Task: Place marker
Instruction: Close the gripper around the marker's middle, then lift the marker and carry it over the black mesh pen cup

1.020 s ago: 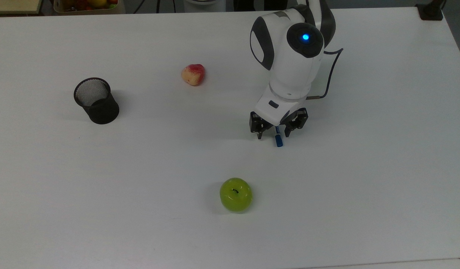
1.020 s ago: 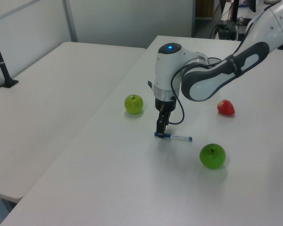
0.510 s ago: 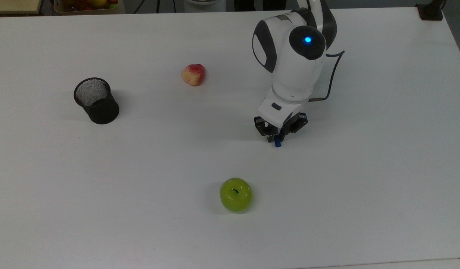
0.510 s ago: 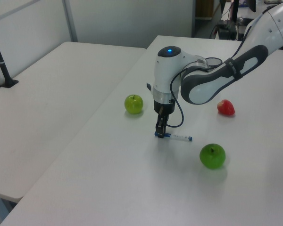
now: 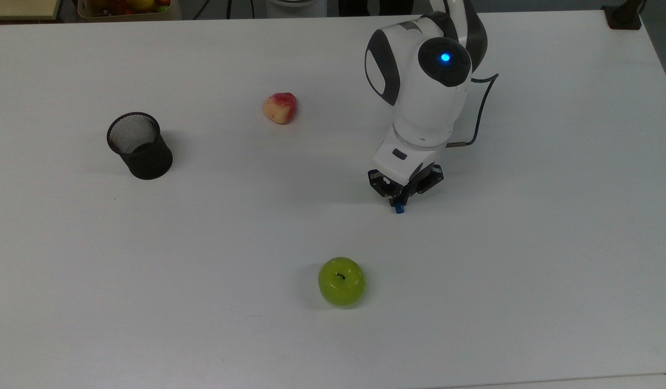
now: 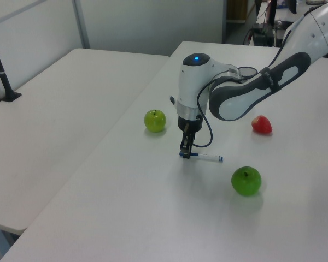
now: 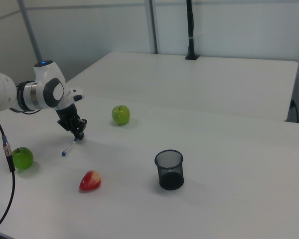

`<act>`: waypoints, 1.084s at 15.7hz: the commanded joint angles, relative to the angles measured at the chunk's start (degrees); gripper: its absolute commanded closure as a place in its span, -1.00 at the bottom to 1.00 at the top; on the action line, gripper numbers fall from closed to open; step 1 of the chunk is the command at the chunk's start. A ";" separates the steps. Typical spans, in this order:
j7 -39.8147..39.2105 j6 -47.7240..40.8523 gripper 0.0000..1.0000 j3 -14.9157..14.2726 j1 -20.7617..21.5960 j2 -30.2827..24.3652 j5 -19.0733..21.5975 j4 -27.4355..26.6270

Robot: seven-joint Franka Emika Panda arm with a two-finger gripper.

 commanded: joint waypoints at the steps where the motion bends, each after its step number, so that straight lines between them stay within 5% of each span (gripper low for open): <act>1: 1.27 -0.15 0.98 -0.43 0.08 -1.87 -1.00 0.11; 8: 1.36 -9.36 0.98 -0.52 -4.04 -10.31 -0.21 0.19; 17: -6.36 -17.11 0.98 -0.52 -21.35 -21.74 -0.04 -1.91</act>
